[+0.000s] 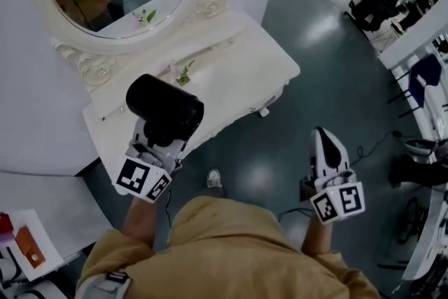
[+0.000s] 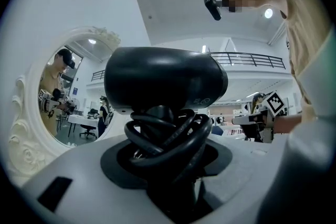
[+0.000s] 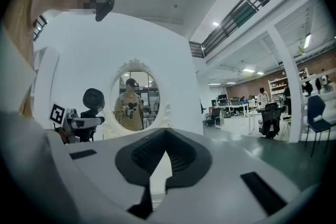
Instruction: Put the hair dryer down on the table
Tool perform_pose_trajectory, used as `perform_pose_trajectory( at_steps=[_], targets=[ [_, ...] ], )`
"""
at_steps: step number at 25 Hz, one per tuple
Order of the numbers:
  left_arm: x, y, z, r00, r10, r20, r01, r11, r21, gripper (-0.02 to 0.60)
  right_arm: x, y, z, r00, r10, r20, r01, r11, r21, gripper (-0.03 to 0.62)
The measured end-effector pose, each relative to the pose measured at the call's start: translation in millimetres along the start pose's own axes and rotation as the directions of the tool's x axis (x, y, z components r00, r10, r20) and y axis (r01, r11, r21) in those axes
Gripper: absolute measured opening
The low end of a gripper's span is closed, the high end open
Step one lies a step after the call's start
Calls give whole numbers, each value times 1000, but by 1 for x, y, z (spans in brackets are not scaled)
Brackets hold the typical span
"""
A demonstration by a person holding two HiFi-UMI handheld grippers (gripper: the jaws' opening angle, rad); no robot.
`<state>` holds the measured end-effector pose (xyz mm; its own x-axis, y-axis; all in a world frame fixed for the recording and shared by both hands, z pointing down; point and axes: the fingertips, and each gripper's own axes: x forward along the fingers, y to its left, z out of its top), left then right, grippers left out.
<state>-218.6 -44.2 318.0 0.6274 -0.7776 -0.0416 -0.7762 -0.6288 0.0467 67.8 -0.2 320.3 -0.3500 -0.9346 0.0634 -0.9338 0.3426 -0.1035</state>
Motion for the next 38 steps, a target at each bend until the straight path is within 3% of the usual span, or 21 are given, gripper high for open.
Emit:
perform_pose_trajectory(
  at_steps=[4,9,14,19,24,31,38],
  targets=[
    [35,24,-5,999,-35,-6,34,999,-37,225,23,-15,-5,999,-50,-20,51,998,33,3],
    [71,23,-18,996,-82,-29,79,993,-90,225,30,-46,-2,993,-112,-28,113,992,49,3],
    [109,14,-30,995,-89,-50,82,990,-116,226,58,-79,1,996,-87,-15,87,995,38,3],
    [151,16,-36,998,-18,-56,9,986,-164,225,103,-124,2,1000,-4,-19,5,999,43,3],
    [185,21,-36,995,69,-69,-79,986,-150,227,155,-156,8,995,97,-22,-97,995,12,3],
    [204,20,-63,973,173,-149,-192,973,-124,227,204,-170,-2,971,234,-36,-233,972,27,3],
    [221,25,-85,954,232,-189,-260,955,-140,227,222,-187,-7,958,286,-25,-284,957,54,3]
  ],
)
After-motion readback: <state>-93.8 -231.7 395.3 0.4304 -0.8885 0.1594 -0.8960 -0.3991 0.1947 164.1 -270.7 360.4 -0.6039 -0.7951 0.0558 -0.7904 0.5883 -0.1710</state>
